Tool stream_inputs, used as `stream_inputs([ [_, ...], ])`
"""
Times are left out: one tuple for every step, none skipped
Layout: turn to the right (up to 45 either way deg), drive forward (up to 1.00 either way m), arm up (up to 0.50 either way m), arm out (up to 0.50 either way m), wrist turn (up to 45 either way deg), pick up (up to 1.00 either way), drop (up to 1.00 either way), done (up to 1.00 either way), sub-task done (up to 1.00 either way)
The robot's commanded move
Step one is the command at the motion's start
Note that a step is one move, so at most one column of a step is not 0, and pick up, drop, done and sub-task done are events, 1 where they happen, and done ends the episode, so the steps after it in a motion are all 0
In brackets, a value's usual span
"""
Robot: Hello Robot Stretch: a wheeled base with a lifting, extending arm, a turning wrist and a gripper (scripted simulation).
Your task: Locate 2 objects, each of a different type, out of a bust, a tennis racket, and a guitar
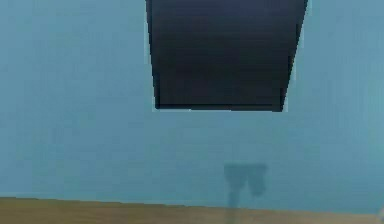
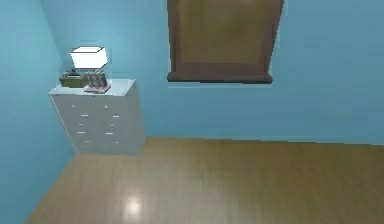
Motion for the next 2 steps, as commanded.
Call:
stream_inputs([
  [-18.0,0.00,0.00,0.00,0.0,0.00,0.00,0.00,0.00],
  [0.0,0.45,0.00,0.00,0.0,0.00,0.00,0.00,0.00],
])
